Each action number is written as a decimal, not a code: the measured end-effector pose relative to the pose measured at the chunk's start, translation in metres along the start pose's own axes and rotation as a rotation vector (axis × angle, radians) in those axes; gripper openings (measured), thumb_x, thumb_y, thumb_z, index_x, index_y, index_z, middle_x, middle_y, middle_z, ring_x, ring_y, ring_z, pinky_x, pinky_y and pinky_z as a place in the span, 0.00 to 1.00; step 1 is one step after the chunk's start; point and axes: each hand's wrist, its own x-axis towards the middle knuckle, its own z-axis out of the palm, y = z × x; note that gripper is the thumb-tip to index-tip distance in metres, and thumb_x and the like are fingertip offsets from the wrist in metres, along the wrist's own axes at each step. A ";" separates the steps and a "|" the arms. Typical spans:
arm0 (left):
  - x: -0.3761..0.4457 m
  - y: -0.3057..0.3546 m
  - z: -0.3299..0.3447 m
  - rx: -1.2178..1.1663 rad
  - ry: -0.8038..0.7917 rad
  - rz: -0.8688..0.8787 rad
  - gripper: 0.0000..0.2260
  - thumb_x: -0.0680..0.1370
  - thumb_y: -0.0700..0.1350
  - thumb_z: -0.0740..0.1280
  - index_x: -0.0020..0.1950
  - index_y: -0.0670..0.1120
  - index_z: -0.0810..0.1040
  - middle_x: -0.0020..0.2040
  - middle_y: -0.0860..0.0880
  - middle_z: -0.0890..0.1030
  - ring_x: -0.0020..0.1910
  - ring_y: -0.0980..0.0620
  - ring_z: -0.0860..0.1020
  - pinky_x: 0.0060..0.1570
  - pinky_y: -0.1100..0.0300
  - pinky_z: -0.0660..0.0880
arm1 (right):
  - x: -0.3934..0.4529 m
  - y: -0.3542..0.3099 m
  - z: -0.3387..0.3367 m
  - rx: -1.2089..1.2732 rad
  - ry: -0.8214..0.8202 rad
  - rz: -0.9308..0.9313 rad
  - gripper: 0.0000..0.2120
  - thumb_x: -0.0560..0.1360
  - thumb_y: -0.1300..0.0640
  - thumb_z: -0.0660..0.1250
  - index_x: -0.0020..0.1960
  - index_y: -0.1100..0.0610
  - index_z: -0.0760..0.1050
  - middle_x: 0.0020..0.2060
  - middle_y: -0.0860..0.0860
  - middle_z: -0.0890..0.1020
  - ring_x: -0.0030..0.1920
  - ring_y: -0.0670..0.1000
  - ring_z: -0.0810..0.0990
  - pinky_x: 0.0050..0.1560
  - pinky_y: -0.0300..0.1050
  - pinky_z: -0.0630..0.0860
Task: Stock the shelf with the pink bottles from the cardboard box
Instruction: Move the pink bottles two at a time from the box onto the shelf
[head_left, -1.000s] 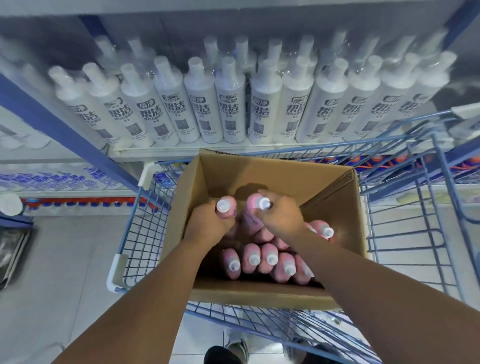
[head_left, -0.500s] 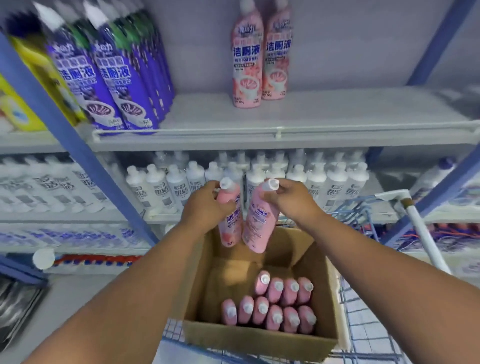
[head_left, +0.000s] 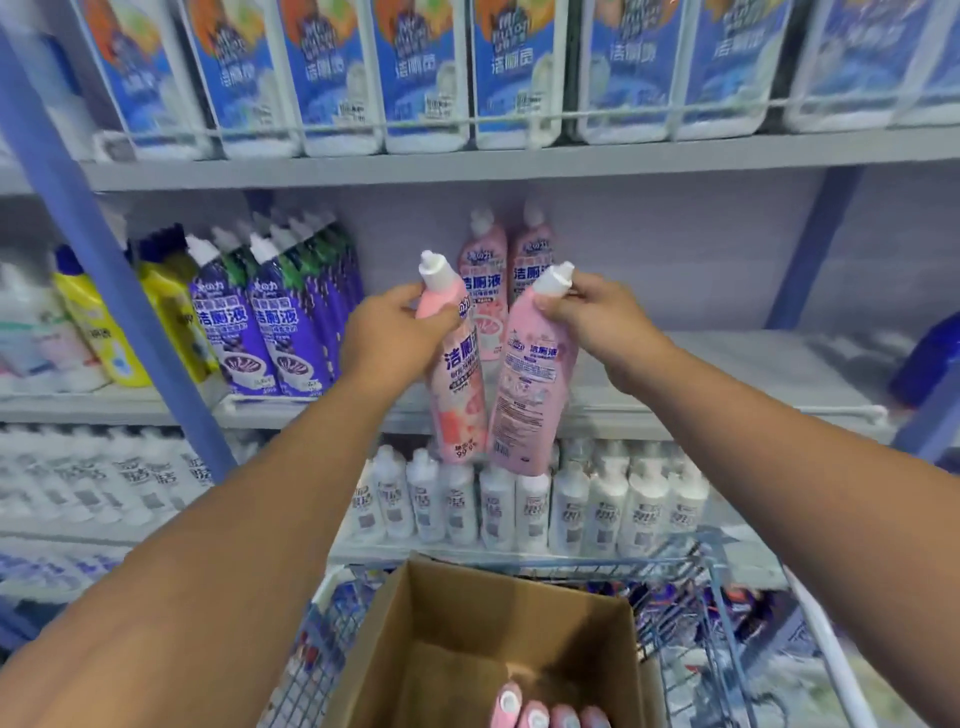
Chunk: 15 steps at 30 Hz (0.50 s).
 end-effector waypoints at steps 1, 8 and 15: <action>0.007 0.007 0.000 -0.010 0.020 0.005 0.21 0.66 0.63 0.68 0.56 0.59 0.84 0.43 0.59 0.85 0.43 0.59 0.83 0.41 0.62 0.76 | 0.009 -0.006 -0.003 0.010 0.014 -0.005 0.03 0.75 0.58 0.72 0.44 0.51 0.81 0.45 0.50 0.85 0.46 0.50 0.83 0.51 0.47 0.78; 0.053 0.026 0.017 -0.073 0.040 0.019 0.18 0.67 0.60 0.69 0.54 0.57 0.84 0.44 0.59 0.85 0.43 0.57 0.83 0.46 0.58 0.80 | 0.059 -0.010 -0.010 0.035 0.064 -0.025 0.03 0.79 0.58 0.66 0.52 0.52 0.78 0.46 0.50 0.84 0.44 0.48 0.82 0.49 0.46 0.78; 0.090 0.018 0.046 -0.100 0.045 0.018 0.11 0.70 0.58 0.70 0.48 0.55 0.83 0.42 0.57 0.85 0.43 0.53 0.83 0.47 0.53 0.80 | 0.101 -0.006 -0.003 0.032 0.091 -0.053 0.05 0.80 0.60 0.65 0.56 0.56 0.76 0.46 0.53 0.83 0.44 0.50 0.82 0.45 0.44 0.79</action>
